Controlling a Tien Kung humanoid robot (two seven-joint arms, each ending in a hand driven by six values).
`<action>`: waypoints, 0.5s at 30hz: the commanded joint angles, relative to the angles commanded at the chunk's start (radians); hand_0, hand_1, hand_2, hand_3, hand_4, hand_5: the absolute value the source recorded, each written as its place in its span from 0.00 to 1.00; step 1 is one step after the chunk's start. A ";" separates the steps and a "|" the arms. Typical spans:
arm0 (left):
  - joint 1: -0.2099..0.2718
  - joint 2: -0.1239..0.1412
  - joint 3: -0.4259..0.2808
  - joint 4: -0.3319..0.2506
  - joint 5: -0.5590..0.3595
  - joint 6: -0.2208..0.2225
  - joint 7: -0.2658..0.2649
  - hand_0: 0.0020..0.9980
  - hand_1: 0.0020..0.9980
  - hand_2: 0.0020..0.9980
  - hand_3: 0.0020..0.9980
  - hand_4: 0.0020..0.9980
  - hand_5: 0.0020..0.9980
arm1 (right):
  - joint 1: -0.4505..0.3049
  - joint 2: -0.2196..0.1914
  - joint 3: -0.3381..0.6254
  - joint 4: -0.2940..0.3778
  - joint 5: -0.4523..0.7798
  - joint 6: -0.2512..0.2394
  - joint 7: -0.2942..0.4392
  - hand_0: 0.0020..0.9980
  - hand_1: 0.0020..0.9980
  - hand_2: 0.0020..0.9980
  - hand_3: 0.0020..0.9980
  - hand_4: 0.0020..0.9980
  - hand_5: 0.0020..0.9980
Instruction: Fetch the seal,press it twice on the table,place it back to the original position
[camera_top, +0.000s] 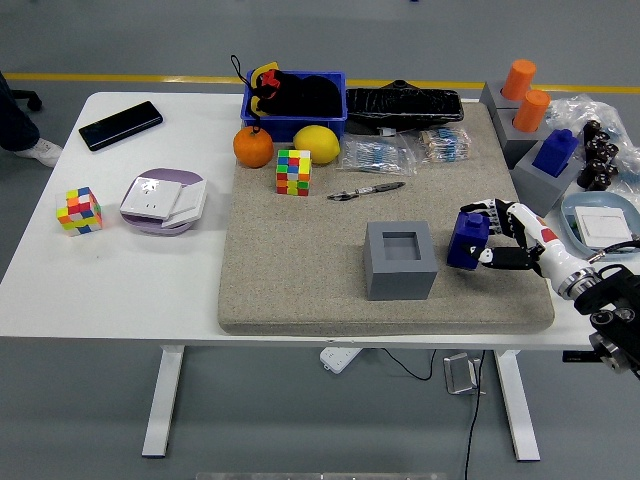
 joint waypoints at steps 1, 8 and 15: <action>0.000 0.000 0.000 0.000 0.001 0.000 0.000 0.74 0.70 0.69 0.75 0.67 0.30 | -0.002 0.001 0.000 -0.007 0.000 -0.002 0.005 0.58 0.48 0.48 0.50 0.63 0.00; 0.000 0.000 -0.002 -0.001 0.002 -0.001 0.000 0.74 0.70 0.69 0.75 0.68 0.30 | -0.012 0.002 -0.010 -0.031 0.002 -0.008 0.013 0.58 0.48 0.48 0.50 0.63 0.00; -0.004 0.004 -0.002 -0.002 0.003 -0.001 0.000 0.74 0.70 0.69 0.75 0.68 0.30 | -0.017 -0.033 0.046 0.080 0.011 -0.010 -0.004 0.58 0.48 0.48 0.50 0.63 0.00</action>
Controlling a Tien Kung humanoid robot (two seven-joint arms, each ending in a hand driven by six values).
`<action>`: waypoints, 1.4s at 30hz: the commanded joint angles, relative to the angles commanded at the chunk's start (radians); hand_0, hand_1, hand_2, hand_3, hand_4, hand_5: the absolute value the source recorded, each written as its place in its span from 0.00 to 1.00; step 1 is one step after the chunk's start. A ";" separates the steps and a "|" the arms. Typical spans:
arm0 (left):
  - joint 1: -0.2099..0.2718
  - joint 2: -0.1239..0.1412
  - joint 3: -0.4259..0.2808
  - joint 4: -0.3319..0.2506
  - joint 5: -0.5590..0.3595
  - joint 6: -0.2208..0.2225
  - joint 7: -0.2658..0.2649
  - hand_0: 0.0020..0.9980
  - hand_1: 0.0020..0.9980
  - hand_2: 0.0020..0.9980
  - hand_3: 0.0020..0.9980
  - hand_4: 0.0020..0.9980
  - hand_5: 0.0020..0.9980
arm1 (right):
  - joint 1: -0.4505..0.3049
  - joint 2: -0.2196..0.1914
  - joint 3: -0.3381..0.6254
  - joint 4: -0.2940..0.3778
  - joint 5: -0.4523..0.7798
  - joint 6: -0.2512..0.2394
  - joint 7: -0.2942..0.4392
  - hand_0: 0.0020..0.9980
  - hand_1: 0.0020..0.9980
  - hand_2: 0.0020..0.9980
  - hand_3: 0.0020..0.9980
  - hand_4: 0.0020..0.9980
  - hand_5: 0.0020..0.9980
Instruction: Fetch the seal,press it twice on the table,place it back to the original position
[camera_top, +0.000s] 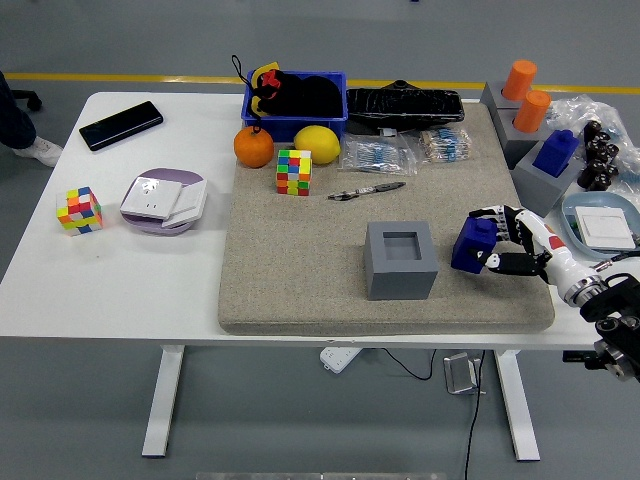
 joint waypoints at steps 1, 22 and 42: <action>0.000 0.001 0.002 0.001 -0.001 0.000 0.000 0.74 0.70 0.69 0.75 0.68 0.30 | 0.002 -0.007 0.014 0.027 -0.004 -0.001 -0.001 0.58 0.48 0.48 0.50 0.63 0.00; 0.004 0.005 0.006 0.000 -0.001 0.000 0.000 0.74 0.70 0.69 0.75 0.68 0.31 | -0.029 -0.065 0.073 0.378 -0.034 0.020 -0.061 0.57 0.48 0.47 0.49 0.63 0.00; 0.008 -0.001 0.000 0.002 -0.001 -0.005 -0.001 0.74 0.70 0.69 0.75 0.68 0.31 | 0.013 -0.020 -0.053 0.324 -0.002 0.030 -0.050 0.57 0.47 0.47 0.49 0.63 0.00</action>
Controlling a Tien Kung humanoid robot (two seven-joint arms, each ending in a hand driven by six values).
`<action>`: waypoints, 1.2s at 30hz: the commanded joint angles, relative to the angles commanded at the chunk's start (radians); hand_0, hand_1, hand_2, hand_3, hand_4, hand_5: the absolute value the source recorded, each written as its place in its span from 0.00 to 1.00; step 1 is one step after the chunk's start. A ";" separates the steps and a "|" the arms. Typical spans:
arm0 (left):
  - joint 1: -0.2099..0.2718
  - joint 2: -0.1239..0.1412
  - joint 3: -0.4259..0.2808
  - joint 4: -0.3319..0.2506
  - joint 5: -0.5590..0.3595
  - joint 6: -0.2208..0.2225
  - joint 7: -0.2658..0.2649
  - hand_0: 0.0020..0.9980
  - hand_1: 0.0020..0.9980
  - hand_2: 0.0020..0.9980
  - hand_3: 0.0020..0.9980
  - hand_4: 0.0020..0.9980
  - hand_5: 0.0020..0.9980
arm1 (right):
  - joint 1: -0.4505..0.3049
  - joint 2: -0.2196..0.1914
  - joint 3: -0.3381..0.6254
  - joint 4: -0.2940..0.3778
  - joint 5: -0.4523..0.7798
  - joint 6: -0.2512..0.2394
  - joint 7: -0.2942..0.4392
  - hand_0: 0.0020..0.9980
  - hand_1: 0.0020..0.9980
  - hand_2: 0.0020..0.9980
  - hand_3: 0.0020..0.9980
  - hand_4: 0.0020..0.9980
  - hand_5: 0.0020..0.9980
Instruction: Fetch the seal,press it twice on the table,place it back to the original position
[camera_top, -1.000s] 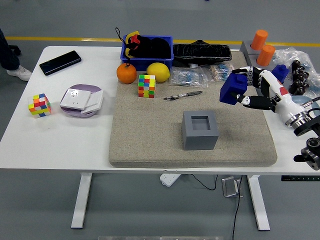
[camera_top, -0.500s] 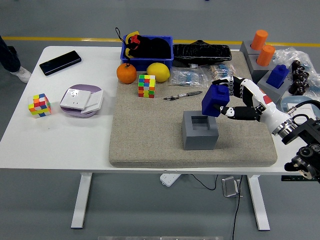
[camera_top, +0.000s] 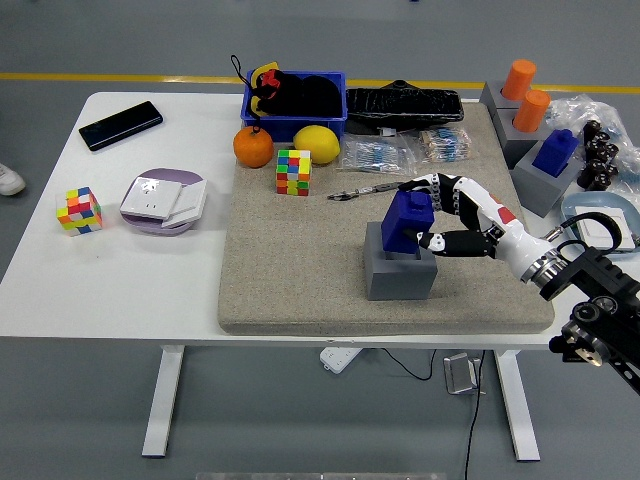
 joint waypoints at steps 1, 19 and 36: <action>0.000 0.000 -0.001 0.000 0.000 -0.001 0.000 0.74 0.70 0.69 0.75 0.68 0.31 | 0.008 0.001 -0.009 -0.007 0.004 0.000 0.003 0.57 0.47 0.47 0.49 0.63 0.00; -0.005 0.001 0.002 0.000 -0.003 -0.005 -0.003 0.74 0.70 0.69 0.75 0.68 0.31 | 0.076 -0.002 -0.099 -0.069 0.007 0.013 0.024 0.57 0.47 0.47 0.49 0.64 0.00; -0.008 0.001 0.002 0.000 -0.003 -0.007 -0.004 0.74 0.70 0.69 0.75 0.68 0.30 | 0.088 -0.010 -0.113 -0.103 -0.012 0.015 0.034 0.56 0.47 0.46 0.49 0.65 0.00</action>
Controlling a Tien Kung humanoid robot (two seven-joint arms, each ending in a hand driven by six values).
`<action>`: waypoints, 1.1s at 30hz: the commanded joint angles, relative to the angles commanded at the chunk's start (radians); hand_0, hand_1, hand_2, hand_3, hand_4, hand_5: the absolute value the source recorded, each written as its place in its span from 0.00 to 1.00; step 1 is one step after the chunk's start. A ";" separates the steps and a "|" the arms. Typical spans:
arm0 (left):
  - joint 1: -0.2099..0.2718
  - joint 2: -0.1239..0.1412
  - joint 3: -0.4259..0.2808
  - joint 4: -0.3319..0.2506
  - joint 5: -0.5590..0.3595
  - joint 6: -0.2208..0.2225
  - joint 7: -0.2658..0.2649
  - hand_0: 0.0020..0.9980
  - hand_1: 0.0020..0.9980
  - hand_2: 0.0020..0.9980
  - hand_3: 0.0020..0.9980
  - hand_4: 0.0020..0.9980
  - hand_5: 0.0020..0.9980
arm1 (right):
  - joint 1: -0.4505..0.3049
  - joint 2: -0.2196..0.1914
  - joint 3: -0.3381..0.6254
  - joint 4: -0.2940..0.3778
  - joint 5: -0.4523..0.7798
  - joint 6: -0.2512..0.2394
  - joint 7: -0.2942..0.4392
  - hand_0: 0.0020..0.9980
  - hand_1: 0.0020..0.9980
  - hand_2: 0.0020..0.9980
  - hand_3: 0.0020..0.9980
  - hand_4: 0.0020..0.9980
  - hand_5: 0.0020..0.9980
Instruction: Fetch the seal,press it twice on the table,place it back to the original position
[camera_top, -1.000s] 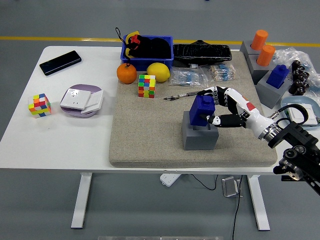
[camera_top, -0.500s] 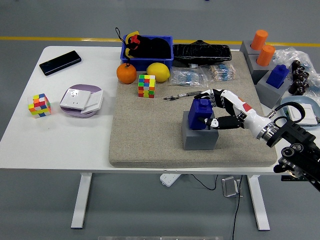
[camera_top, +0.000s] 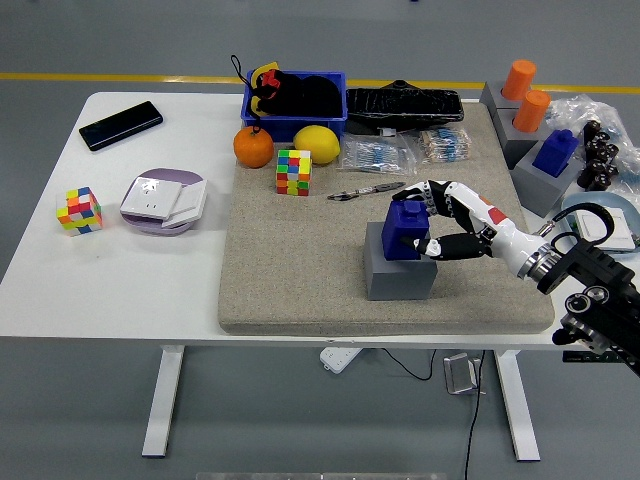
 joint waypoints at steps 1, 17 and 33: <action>0.000 0.000 0.000 0.000 -0.001 0.000 0.000 0.74 0.70 0.69 0.75 0.68 0.30 | 0.001 -0.001 0.000 0.000 -0.001 0.000 0.000 0.56 0.47 0.46 0.49 0.65 0.00; 0.002 -0.003 -0.003 0.000 0.000 -0.001 0.000 0.74 0.70 0.69 0.75 0.68 0.30 | -0.003 -0.004 -0.007 -0.004 -0.010 0.011 0.002 0.57 0.47 0.47 0.49 0.67 0.00; 0.000 -0.003 0.000 0.000 -0.001 -0.002 0.000 0.74 0.70 0.69 0.75 0.68 0.30 | 0.001 0.000 -0.012 -0.012 -0.022 0.003 -0.005 0.59 0.56 0.55 0.57 0.81 0.00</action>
